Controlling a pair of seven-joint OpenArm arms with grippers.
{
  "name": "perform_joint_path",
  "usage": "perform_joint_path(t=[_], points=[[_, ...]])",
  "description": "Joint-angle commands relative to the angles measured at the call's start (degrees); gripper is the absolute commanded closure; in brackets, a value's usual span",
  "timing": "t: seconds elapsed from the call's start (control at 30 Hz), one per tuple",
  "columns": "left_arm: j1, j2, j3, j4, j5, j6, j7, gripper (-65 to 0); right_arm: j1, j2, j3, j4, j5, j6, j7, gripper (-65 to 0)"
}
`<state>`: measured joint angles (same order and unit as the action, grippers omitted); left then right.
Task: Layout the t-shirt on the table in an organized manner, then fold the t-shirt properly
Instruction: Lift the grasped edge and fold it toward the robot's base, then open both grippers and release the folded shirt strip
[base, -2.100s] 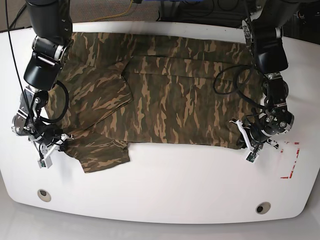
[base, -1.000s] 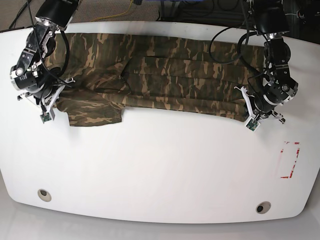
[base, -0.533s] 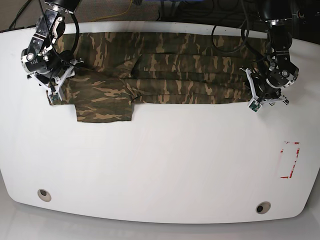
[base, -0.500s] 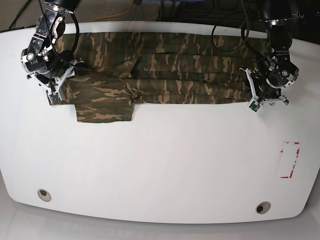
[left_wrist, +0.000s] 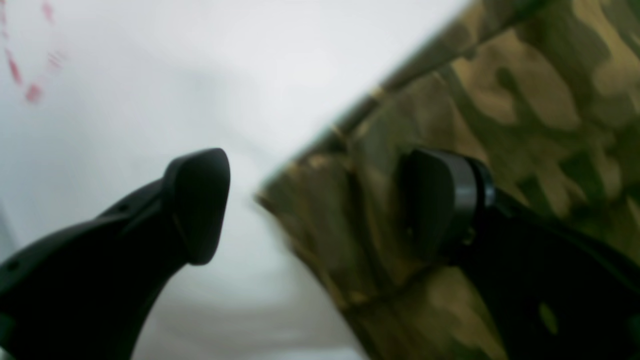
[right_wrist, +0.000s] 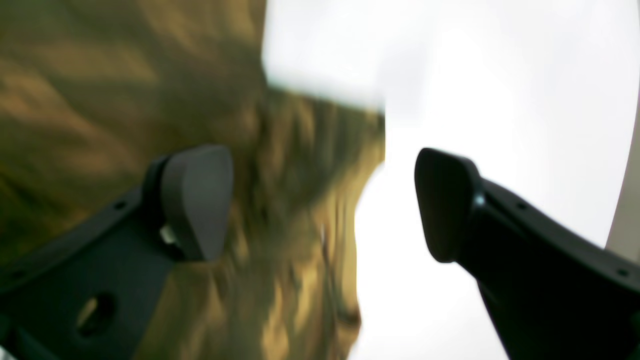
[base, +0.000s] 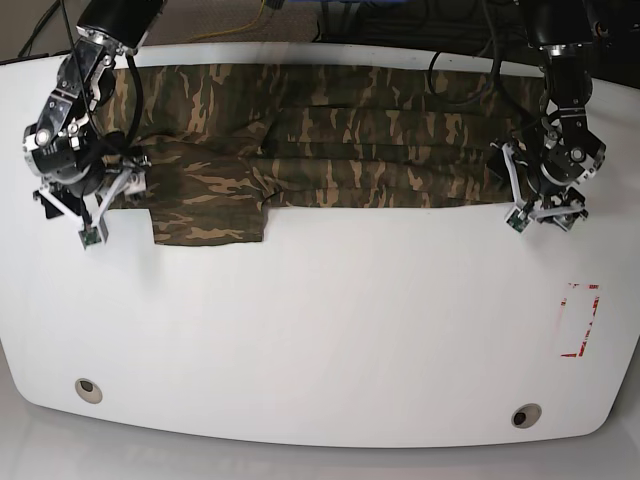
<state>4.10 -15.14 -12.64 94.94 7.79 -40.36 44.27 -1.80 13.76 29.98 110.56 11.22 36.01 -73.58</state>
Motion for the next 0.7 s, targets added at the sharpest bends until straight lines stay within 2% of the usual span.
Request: perform_joint_path(t=[0.0,0.13,0.37,0.47,0.67], points=[[-2.5,-2.1,-0.3,1.6,-0.3,0.4,-0.9,-52.3,5.6,-0.6,0.7,-2.4,0.3,0.1,1.0,-54.7],[-4.1,-2.8,-0.5,5.1,-0.3,0.4,-0.9,-52.3,12.3,-3.0,2.1,-11.1,0.3,0.2,2.0,-54.7],[-6.1,-2.7,-0.6,9.3,-0.3,0.4,-1.0,-52.3,18.0,-4.0,2.9,-26.1,0.7,0.3,7.7,-54.7],[-6.2,-2.7,-0.5,10.7,-0.4,0.4,-1.0,-52.3,18.8,-3.5,2.7,-32.0,3.9,0.3,10.8,-54.7],[-5.7,-2.6,-0.4,11.5,-0.4,0.4,-1.0,-52.3,18.9,-1.0,2.5,-38.3,8.9,0.2,12.6,-54.7]])
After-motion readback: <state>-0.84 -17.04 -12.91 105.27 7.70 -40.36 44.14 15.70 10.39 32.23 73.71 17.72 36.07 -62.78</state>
